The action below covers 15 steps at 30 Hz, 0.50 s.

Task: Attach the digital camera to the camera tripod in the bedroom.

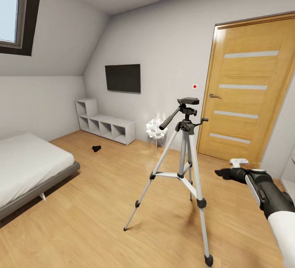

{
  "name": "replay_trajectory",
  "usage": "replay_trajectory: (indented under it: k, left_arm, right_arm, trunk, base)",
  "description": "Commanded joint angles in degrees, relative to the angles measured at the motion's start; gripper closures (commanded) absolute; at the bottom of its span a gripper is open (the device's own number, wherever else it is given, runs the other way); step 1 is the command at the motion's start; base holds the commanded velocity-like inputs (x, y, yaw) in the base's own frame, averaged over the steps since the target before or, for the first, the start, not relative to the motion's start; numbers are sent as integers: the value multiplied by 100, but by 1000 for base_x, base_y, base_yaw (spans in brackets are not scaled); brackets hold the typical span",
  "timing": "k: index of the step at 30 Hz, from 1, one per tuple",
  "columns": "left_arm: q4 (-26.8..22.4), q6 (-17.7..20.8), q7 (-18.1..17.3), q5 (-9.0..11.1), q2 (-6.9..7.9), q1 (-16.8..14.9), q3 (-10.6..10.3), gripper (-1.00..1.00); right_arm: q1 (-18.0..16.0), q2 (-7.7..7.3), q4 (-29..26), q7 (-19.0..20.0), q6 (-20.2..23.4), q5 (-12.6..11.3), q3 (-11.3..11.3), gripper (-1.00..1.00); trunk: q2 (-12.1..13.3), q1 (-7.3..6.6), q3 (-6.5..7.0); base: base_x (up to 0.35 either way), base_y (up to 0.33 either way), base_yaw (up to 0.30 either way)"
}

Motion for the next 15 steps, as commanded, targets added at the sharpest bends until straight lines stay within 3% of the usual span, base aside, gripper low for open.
replay_trajectory:
  k: [1,4,6,11,12,15]
  left_arm:
    - [2,-16,7,-8,-3,-4,43,-100]
    - [2,-16,7,-8,-3,-4,44,-100]
    - [2,-16,8,-8,-3,-4,44,-100]
    - [2,-11,8,-8,-3,-4,44,-100]
    - [6,-9,13,-3,-3,-4,44,-100]
    - [5,-8,15,-1,-3,-4,45,-100]
  right_arm:
    - [-1,-2,1537,39,-89,33,-14,-100]
    - [-1,-1,2310,39,-583,38,-11,-100]
    - [-1,-13,3143,34,-1099,42,-1,-100]
    - [-1,-28,4187,10,-1702,118,12,-100]
    - [144,-26,4600,-21,-2117,273,15,-100]
    - [571,20,4765,-41,-2319,393,17,-100]
  trunk:
    - [-3,0,-7]
    - [-3,0,-7]
    - [-3,0,-7]
    - [-3,0,-7]
    - [-3,0,-7]
    - [-3,0,-7]
  base:
    - [0,0,0]
    - [0,0,0]
    - [0,0,0]
    - [0,0,0]
    - [0,0,0]
    - [0,0,0]
